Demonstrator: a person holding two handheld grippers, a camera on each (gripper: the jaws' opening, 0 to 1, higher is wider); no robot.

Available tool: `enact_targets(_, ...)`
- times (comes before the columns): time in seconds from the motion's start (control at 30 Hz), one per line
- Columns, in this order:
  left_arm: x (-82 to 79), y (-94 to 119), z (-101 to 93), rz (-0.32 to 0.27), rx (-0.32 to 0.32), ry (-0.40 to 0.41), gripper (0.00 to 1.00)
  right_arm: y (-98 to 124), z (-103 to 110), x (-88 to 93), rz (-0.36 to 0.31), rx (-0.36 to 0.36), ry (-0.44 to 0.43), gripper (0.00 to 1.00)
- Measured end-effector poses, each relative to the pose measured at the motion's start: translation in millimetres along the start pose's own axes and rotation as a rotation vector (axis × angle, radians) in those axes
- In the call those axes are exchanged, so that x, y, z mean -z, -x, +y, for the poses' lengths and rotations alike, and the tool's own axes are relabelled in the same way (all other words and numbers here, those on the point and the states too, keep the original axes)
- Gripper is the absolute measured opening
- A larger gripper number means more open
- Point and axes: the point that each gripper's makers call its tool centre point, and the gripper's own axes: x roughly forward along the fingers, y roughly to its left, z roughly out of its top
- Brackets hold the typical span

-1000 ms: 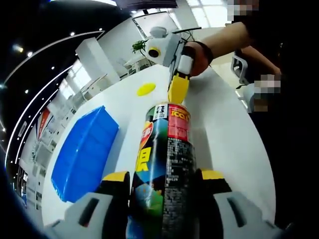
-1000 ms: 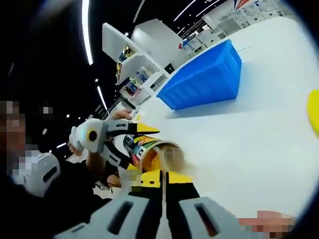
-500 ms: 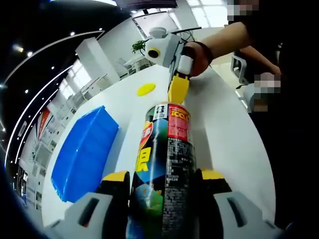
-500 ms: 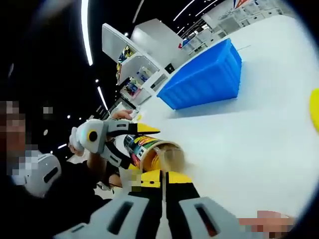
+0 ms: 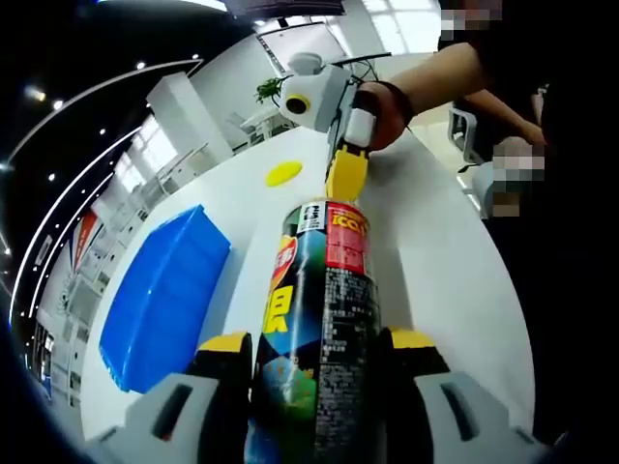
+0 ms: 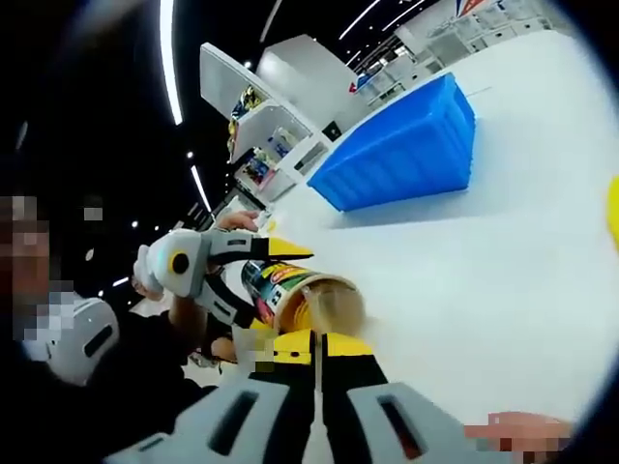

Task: Open the lid of the chip container on the table, take out the chips, place them into the box in front of the container, and close the lid

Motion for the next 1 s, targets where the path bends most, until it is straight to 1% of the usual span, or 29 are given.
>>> enact_targets(0.13, 0.1, -0.3, -0.2, 0.001, 0.0, 0.001, 0.55, -2.4, 0.5, 1.0, 0.005, -0.008, -0.004, 0.01)
enact_targets(0.2, -1.4, -0.5, -1.6, -0.001, -0.005, 0.001, 0.54, -10.8, 4.2, 2.1, 0.011, -0.018, 0.009, 0.01)
enact_targets(0.23, -1.2, -0.3, -2.2, 0.007, -0.006, 0.001, 0.54, -13.5, 3.5, 2.8, 0.019, -0.007, 0.033, 0.01)
enact_targets(0.3, -1.0, -0.6, -1.5, 0.007, -0.005, 0.007, 0.55, -11.7, 2.9, 0.4, 0.039, -0.019, 0.026, 0.01)
enact_targets(0.37, -0.9, -0.6, -1.4, 0.006, -0.005, 0.006, 0.55, -12.3, 4.4, 1.9, 0.039, -0.022, 0.027, 0.01)
enact_targets(0.6, -0.2, -0.4, -0.8, 0.006, -0.002, 0.007, 0.55, -11.7, 6.0, 1.7, 0.021, -0.034, 0.041, 0.01)
enact_targets(0.77, 0.1, -0.3, -0.7, 0.008, -0.005, 0.007, 0.55, -12.9, 12.4, 4.3, 0.007, -0.029, 0.067, 0.01)
enact_targets(1.0, -0.1, -0.2, -1.0, 0.007, -0.002, 0.004, 0.55, -9.3, 9.4, 0.6, -0.012, -0.017, 0.099, 0.02)
